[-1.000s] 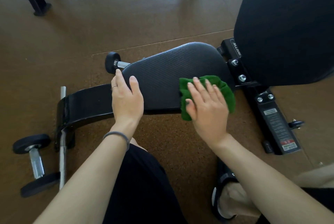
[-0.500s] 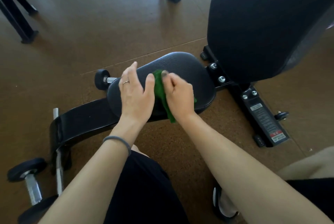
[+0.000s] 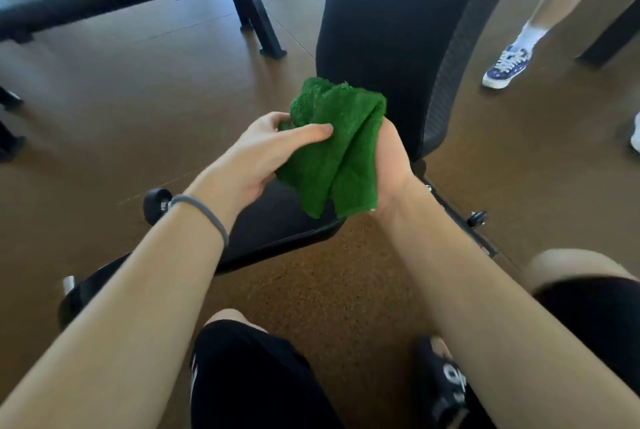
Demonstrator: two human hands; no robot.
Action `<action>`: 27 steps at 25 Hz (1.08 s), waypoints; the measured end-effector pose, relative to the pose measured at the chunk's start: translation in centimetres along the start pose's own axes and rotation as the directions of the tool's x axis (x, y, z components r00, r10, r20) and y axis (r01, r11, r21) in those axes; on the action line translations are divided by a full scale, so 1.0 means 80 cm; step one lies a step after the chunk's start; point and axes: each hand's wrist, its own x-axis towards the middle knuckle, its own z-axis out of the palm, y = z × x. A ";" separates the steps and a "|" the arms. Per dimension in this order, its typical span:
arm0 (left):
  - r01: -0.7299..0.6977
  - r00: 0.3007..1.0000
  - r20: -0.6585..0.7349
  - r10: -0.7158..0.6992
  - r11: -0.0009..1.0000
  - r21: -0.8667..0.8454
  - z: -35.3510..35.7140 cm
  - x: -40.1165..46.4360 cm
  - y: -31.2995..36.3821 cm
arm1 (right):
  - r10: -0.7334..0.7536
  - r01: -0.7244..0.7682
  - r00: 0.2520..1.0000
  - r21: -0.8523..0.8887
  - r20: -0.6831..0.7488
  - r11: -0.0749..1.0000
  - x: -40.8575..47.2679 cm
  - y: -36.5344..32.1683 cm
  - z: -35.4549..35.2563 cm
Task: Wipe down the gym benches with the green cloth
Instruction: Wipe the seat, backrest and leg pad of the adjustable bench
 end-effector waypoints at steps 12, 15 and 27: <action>-0.092 0.972 -0.236 0.007 0.931 -0.353 0.075 -0.002 0.053 | -0.598 0.478 0.764 -0.836 0.244 0.269 -0.039 -0.133 -0.039; -0.237 0.894 -0.448 0.011 0.860 -0.451 0.083 0.005 0.090 | -0.935 0.757 0.304 -0.643 0.185 0.119 -0.050 -0.202 -0.038; -0.529 0.808 -0.494 0.321 0.764 -0.369 0.185 0.018 0.150 | -0.869 0.760 0.485 -0.539 0.096 0.364 0.030 -0.197 -0.035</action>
